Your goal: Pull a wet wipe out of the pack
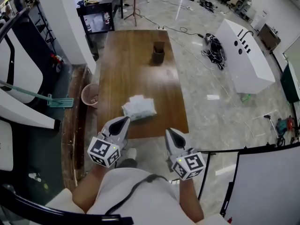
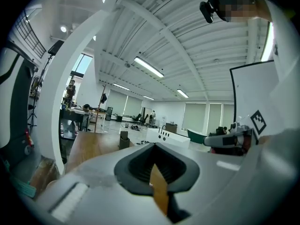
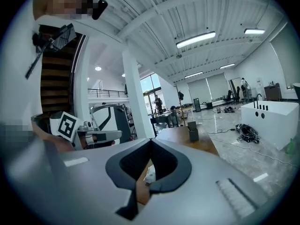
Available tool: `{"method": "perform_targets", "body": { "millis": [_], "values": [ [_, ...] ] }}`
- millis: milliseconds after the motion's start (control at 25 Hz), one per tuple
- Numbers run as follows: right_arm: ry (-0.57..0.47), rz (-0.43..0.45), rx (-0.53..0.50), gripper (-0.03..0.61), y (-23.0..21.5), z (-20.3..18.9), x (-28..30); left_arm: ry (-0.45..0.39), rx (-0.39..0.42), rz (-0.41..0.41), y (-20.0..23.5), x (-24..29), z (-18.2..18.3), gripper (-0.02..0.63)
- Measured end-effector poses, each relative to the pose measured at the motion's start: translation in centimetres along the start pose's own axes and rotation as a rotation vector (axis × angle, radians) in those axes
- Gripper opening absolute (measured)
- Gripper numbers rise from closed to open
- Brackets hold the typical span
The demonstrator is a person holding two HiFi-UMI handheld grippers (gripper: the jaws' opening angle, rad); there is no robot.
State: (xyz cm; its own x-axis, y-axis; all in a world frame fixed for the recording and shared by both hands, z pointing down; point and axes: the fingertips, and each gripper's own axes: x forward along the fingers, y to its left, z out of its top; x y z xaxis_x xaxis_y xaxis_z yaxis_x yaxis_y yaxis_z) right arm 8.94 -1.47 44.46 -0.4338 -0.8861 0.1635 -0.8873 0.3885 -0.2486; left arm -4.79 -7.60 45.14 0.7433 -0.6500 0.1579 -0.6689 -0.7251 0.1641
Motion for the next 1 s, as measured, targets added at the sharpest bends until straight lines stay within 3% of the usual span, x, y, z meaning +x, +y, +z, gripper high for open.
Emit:
{"method": "perform_targets", "body": {
  "millis": [520, 1000],
  "values": [
    [0.017, -0.029, -0.011, 0.005, -0.3, 0.8, 8.5, 0.024, -0.017, -0.059, 7.6, 4.2, 0.4, 0.005],
    [0.052, 0.005, -0.017, 0.003, -0.5, 0.3, 13.4, 0.034, -0.016, -0.058, 11.0, 5.7, -0.1, 0.006]
  ]
}}
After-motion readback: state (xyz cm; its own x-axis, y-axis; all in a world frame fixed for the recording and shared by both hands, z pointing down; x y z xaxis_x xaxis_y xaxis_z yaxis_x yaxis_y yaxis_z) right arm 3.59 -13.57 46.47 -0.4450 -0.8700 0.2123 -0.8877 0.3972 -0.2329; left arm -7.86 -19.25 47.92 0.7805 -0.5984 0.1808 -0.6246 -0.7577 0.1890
